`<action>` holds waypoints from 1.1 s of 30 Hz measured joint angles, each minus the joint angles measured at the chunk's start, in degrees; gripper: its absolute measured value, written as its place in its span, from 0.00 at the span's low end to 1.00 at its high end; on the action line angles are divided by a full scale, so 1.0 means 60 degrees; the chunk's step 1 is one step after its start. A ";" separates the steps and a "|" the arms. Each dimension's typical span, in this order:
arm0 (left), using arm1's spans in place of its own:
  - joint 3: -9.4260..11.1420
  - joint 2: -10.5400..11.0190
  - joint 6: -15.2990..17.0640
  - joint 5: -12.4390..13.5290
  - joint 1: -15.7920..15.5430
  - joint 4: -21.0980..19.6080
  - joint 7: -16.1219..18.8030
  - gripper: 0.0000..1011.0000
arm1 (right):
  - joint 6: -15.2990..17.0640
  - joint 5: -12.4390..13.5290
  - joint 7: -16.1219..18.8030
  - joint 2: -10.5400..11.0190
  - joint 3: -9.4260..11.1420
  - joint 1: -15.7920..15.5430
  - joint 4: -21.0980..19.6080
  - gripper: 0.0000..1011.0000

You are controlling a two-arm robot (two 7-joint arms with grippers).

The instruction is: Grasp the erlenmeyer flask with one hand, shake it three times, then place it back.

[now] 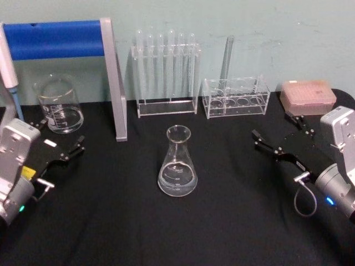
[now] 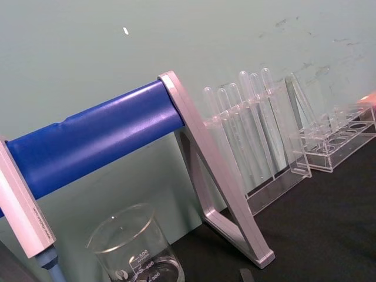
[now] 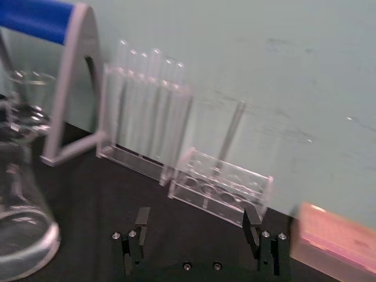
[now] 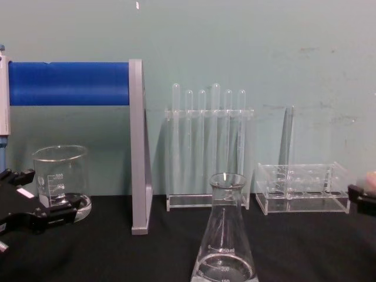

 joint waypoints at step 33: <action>0.0000 0.0000 0.0000 0.0000 -0.0001 0.0000 0.0000 0.99 | 0.0214 0.1396 0.3983 -0.0380 -0.0300 0.0127 -0.0194 0.99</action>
